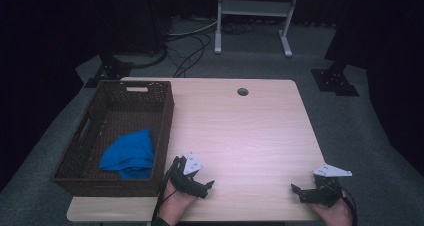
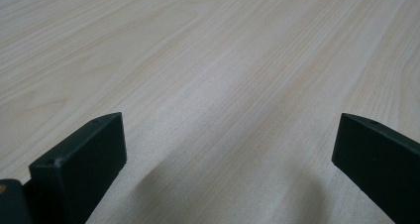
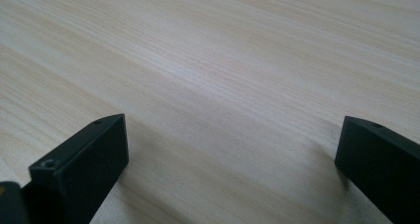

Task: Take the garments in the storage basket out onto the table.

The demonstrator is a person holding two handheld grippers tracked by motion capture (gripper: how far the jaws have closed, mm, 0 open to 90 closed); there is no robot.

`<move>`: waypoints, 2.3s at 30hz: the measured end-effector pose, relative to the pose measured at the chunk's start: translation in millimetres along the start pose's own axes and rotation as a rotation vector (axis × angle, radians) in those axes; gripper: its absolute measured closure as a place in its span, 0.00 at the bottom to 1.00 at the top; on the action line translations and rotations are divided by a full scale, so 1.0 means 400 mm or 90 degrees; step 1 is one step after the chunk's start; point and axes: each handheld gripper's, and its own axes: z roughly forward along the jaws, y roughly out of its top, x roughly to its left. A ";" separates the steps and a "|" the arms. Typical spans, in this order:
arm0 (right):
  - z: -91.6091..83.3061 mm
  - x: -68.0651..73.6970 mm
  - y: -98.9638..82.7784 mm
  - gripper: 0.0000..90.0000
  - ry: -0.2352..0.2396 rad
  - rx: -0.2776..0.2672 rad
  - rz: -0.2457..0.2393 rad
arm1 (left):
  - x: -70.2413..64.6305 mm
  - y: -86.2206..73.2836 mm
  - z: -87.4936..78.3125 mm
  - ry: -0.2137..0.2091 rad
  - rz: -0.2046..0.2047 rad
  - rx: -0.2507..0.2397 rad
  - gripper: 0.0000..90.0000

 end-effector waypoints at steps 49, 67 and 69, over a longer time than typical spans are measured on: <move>0.001 -0.001 0.001 0.00 0.003 0.000 -0.002 | 0.002 -0.015 -0.033 0.022 -0.019 -0.179 0.00; 0.003 -0.002 0.003 0.00 0.003 -0.001 -0.003 | 0.005 -0.016 -0.032 0.035 0.007 -0.239 0.00; 0.002 -0.002 0.002 0.00 0.003 0.000 -0.001 | 0.007 -0.016 -0.031 0.035 0.008 -0.243 0.00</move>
